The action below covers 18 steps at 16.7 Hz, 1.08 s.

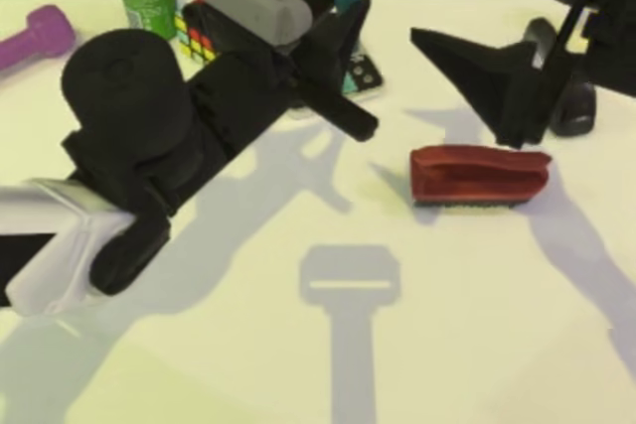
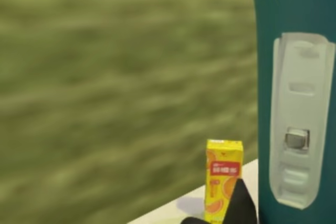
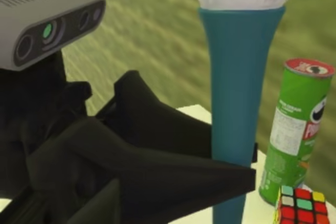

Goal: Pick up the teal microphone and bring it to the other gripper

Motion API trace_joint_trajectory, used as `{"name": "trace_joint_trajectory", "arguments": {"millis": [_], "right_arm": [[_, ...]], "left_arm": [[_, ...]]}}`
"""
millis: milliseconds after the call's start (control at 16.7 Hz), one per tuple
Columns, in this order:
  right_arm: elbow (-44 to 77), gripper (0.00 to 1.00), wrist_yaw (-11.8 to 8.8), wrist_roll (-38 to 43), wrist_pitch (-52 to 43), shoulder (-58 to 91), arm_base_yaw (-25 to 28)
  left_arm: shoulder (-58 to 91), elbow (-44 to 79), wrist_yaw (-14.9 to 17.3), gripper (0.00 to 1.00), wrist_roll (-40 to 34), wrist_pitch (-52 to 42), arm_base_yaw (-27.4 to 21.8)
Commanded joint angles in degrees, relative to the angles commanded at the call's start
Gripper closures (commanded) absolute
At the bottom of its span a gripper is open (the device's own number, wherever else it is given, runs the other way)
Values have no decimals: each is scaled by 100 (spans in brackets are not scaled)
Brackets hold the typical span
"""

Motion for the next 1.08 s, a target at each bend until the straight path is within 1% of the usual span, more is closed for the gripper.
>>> {"name": "trace_joint_trajectory", "arguments": {"millis": [60, 240, 420, 540, 780, 900, 960, 1080], "right_arm": [[31, 0, -31, -2, 16, 55, 15], [31, 0, -31, -2, 16, 55, 15], [98, 0, 27, 2, 22, 131, 50], [380, 0, 190, 9, 73, 453, 231], [1156, 0, 704, 26, 193, 1356, 728], [1478, 0, 928, 33, 237, 1724, 949], [1585, 0, 1004, 36, 250, 1840, 1023], [1643, 0, 1046, 38, 257, 1900, 1065]], "left_arm": [[0, 0, 0, 100, 0, 0, 0], [0, 0, 0, 100, 0, 0, 0], [0, 0, 0, 100, 0, 0, 0], [0, 0, 0, 100, 0, 0, 0], [0, 0, 0, 100, 0, 0, 0], [0, 0, 0, 100, 0, 0, 0], [0, 0, 0, 100, 0, 0, 0], [0, 0, 0, 100, 0, 0, 0]]}}
